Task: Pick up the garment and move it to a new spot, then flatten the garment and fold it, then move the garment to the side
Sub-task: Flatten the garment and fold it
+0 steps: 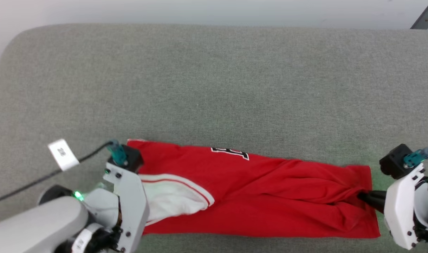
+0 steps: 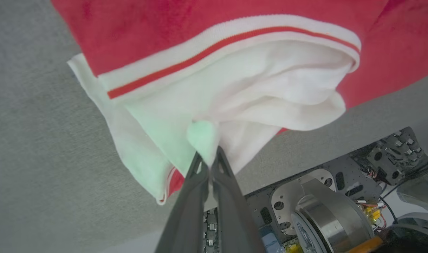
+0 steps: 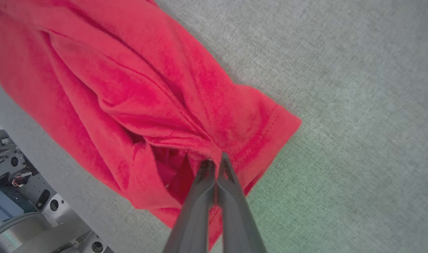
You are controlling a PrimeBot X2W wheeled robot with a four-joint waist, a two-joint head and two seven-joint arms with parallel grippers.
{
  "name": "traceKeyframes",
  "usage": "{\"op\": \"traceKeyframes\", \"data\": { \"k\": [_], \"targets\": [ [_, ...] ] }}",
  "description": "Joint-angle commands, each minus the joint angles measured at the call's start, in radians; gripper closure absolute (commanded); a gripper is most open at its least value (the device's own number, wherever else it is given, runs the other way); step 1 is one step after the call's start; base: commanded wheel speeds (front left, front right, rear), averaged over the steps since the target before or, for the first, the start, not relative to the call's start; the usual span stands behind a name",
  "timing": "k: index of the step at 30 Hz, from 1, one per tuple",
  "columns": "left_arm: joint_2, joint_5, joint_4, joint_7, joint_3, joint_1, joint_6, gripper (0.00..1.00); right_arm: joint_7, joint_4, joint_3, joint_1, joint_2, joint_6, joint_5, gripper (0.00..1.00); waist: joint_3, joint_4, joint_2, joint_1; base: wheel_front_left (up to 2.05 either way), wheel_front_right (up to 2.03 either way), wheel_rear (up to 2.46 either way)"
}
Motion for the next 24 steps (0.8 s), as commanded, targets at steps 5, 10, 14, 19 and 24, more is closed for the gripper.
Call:
{"op": "traceKeyframes", "data": {
  "k": [5,10,14,19,24],
  "targets": [
    [-0.043,-0.021,0.099,-0.042,-0.005,0.049,-0.039,1.00,0.025,0.032,0.015,0.011,0.042,-0.002,0.004,1.00,0.001,-0.009,0.0000,0.0000,0.00,0.00,0.00],
    [-0.061,-0.029,0.158,-0.059,-0.005,0.062,-0.063,1.00,0.047,0.061,0.016,-0.005,0.071,-0.002,0.012,1.00,-0.004,-0.015,0.0000,0.0000,0.00,0.00,0.00],
    [-0.073,-0.023,0.181,-0.090,0.004,0.062,-0.092,0.59,0.061,0.084,0.005,-0.017,0.098,-0.002,0.019,0.97,-0.011,-0.017,0.0000,0.0000,0.00,0.00,0.00],
    [-0.064,-0.014,0.170,-0.110,0.011,0.060,-0.086,0.00,0.078,0.106,-0.030,-0.011,0.116,-0.002,0.034,0.00,-0.028,-0.012,0.0000,0.0000,0.00,0.00,0.00],
    [-0.039,-0.014,0.123,-0.128,0.023,0.069,-0.070,0.00,0.113,0.114,-0.078,0.016,0.137,-0.002,0.050,0.00,-0.053,-0.006,0.0000,0.0000,0.00,0.00,0.00]
  ]
}}
